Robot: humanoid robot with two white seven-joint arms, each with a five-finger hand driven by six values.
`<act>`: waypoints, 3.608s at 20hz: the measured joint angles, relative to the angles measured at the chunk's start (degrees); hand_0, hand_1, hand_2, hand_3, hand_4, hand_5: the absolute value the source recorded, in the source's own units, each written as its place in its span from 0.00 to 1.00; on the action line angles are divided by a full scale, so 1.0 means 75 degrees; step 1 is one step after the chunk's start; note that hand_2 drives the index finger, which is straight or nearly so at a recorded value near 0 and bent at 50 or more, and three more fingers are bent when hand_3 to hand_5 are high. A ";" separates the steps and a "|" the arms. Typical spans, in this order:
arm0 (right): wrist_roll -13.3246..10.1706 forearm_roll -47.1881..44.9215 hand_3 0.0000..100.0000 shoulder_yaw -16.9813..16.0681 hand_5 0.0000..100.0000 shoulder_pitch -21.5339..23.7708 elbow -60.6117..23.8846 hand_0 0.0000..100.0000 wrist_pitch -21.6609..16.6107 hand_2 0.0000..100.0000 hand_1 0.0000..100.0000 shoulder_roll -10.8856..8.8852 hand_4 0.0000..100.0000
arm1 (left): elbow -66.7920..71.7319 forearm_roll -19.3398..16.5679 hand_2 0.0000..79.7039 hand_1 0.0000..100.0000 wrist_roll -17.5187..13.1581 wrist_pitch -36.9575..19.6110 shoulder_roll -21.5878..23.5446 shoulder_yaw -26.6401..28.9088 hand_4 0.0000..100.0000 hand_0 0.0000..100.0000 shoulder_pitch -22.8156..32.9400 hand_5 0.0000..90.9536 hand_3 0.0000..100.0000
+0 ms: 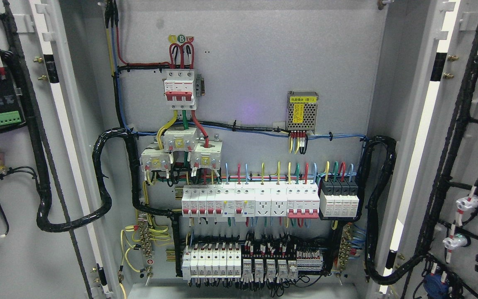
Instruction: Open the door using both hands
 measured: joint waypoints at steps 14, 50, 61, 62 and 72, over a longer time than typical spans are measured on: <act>0.0064 0.0965 0.00 0.1860 0.00 -0.0019 -0.0012 0.12 -0.0164 0.00 0.39 -0.0123 0.00 | -0.1555 -0.0344 0.00 0.39 0.0014 0.0000 -0.0766 -0.1532 0.00 0.12 0.0268 0.00 0.00; 0.0078 0.2634 0.00 0.5883 0.00 0.0413 0.8676 0.12 0.0015 0.00 0.39 0.1928 0.00 | 0.1699 -0.2639 0.00 0.39 -0.0004 0.6525 -0.1269 -0.3353 0.00 0.12 0.3727 0.00 0.00; -0.0204 0.2932 0.00 0.5491 0.00 -0.1838 1.2546 0.12 0.4585 0.00 0.39 0.2847 0.00 | 0.6274 -0.2689 0.00 0.39 -0.0051 0.6109 -0.1741 -0.3457 0.00 0.12 0.1687 0.00 0.00; -0.0364 0.3052 0.00 0.5455 0.00 -0.1941 1.2754 0.12 0.4755 0.00 0.39 0.2904 0.00 | 0.6619 -0.2695 0.00 0.39 -0.0054 0.6102 -0.1788 -0.3461 0.00 0.12 0.1510 0.00 0.00; -0.1783 0.4379 0.00 0.5280 0.00 -0.2451 1.3908 0.12 0.5464 0.00 0.39 0.3601 0.00 | 0.9644 -0.2709 0.00 0.39 0.0017 0.6032 -0.2129 -0.3493 0.00 0.12 -0.0132 0.00 0.00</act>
